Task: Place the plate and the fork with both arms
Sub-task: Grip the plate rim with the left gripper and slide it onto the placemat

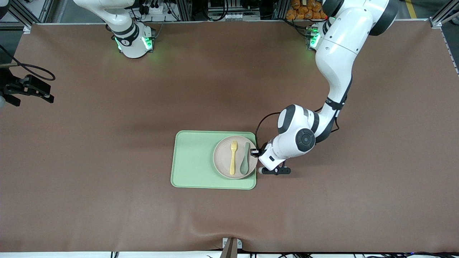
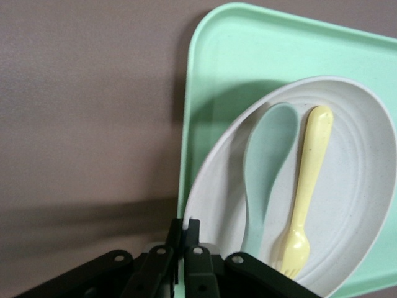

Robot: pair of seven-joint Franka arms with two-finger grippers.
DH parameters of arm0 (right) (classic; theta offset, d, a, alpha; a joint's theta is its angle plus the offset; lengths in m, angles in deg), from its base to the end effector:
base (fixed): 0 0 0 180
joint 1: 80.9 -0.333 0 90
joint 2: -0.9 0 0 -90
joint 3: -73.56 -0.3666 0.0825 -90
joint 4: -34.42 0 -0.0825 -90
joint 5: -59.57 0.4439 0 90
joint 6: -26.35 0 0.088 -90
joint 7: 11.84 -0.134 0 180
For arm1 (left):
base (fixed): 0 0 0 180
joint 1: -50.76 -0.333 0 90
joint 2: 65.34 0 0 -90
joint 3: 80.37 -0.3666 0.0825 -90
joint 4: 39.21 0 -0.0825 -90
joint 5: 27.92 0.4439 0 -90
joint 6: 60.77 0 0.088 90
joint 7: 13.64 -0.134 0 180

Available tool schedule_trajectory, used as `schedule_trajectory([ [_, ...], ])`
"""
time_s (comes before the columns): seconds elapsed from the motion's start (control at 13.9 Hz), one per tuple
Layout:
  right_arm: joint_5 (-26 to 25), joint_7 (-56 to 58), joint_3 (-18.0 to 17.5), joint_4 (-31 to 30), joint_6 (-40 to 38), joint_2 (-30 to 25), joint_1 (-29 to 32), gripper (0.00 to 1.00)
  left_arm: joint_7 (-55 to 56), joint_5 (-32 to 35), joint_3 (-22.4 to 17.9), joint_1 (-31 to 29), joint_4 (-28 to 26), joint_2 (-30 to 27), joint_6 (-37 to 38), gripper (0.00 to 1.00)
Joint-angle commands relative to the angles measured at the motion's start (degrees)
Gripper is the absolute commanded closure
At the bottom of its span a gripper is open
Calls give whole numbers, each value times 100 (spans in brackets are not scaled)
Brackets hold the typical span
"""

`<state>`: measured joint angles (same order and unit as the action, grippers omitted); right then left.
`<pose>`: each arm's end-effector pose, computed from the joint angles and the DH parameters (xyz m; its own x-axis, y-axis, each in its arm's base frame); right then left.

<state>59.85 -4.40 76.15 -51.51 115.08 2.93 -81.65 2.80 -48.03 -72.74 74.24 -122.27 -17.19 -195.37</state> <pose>0.6256 -0.0189 0.6619 0.9951 0.0977 0.0138 0.0978 -0.9952 -0.0015 0.7014 -0.4146 0.1643 0.9956 0.0161 -0.0925 0.0467 -0.9396 0.3389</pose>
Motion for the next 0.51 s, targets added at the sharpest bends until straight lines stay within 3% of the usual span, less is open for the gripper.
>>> schedule_trajectory([
  [0.0, 69, 38, 32, 33, -58, -1, 4, 0, 199, -116, -34, 104, 186, 142, -40, 100],
  [0.36, 69, 30, 32, 25, -49, 7, 83, 0, 341, -99, -42, 253, 177, 151, -40, 100],
  [0.43, 69, 30, 32, 25, -49, 7, 92, 0, 341, -99, -42, 236, 168, 151, -49, 84],
])
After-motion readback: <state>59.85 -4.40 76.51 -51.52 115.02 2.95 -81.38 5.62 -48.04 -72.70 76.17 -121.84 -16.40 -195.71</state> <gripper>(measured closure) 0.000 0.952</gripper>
